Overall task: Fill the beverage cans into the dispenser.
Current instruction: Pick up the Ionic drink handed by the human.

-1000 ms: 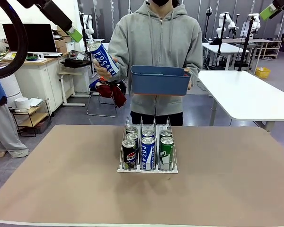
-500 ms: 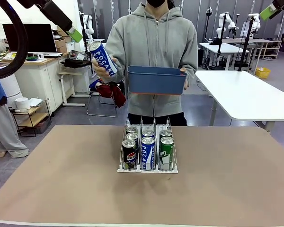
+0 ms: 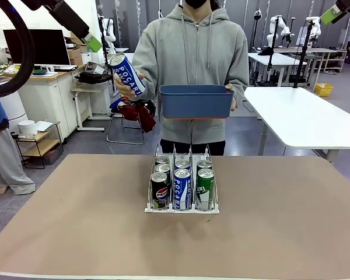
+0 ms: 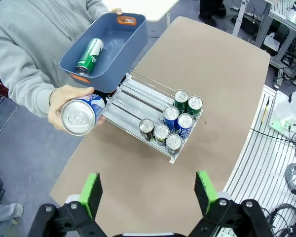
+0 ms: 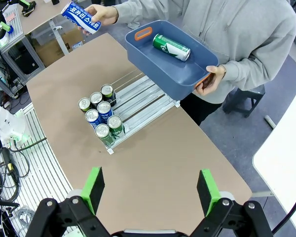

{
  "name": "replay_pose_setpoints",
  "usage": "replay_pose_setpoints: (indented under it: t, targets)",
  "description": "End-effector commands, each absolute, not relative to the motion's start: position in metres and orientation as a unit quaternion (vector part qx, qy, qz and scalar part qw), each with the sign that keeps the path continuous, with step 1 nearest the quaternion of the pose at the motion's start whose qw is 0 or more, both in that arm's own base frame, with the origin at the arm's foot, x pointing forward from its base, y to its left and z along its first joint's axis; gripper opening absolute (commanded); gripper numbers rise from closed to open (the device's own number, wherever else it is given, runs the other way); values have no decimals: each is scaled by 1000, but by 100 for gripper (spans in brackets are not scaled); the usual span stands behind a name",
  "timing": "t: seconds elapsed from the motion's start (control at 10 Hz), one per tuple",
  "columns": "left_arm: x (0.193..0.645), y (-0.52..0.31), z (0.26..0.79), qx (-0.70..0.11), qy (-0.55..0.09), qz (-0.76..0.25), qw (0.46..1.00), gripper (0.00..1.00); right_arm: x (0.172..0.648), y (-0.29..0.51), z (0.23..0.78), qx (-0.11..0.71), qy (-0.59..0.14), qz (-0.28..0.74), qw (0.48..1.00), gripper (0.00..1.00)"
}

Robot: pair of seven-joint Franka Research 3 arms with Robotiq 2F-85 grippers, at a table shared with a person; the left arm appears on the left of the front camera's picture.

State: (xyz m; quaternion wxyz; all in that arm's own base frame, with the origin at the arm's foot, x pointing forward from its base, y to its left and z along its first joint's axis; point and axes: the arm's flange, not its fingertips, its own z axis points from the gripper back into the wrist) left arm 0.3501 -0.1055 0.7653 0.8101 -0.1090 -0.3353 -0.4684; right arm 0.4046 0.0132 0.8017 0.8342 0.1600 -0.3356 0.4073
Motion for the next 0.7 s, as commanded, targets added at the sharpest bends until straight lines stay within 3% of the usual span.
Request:
replay_pose_setpoints:
  t: [0.0, 0.6]
  targets:
    - [351, -103, 763, -107, -337, -471, 808, 100, 403, 13, 801, 161, -335, 406, 835, 100]
    - [351, -103, 763, -107, -337, -471, 808, 100, 403, 13, 801, 161, -335, 406, 835, 100]
